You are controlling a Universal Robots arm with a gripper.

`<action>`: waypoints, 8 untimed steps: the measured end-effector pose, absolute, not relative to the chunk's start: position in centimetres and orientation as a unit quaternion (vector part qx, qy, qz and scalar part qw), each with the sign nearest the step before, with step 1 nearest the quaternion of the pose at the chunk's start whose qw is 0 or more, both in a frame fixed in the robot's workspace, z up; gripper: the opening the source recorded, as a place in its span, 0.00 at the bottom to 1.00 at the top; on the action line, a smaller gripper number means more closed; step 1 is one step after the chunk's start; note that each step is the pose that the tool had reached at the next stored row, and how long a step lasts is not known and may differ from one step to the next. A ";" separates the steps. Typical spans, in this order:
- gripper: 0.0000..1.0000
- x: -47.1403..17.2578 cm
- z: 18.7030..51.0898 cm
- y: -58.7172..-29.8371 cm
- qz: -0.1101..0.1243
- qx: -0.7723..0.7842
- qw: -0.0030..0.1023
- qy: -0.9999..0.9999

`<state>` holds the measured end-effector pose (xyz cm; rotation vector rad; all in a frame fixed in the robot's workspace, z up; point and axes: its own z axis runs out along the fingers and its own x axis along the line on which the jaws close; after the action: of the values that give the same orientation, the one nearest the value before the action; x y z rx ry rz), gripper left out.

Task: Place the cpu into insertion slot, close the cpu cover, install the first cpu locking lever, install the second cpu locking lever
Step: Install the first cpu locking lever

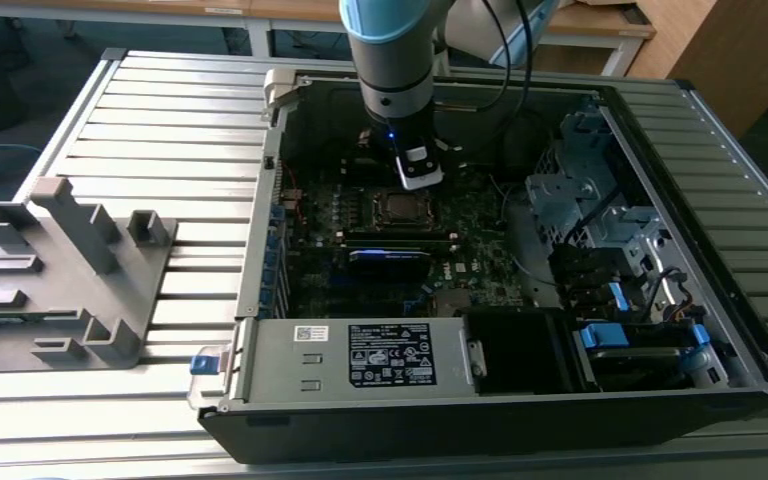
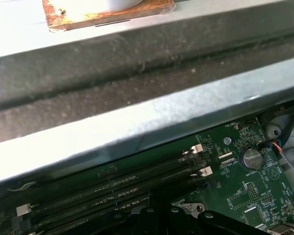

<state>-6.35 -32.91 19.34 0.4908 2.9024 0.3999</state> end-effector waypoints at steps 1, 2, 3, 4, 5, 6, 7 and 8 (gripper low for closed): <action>0.11 -6.3 19.3 -32.9 0.134 0.165 0.086 0.973; 0.11 -6.3 19.3 -32.9 0.134 0.165 0.086 0.973; 0.11 -6.4 19.3 -32.9 0.134 0.165 0.086 0.973; 0.11 -6.4 19.3 -32.9 0.134 0.165 0.086 0.973; 0.11 -6.4 19.3 -32.9 0.134 0.165 0.086 0.973; 0.11 -6.4 19.3 -32.9 0.134 0.165 0.086 0.973; 0.11 -6.4 19.3 -32.9 0.134 0.164 0.086 0.973; 0.11 -6.4 19.3 -32.9 0.134 0.164 0.087 0.973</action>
<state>-6.36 -32.94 19.28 0.4900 2.8997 0.4003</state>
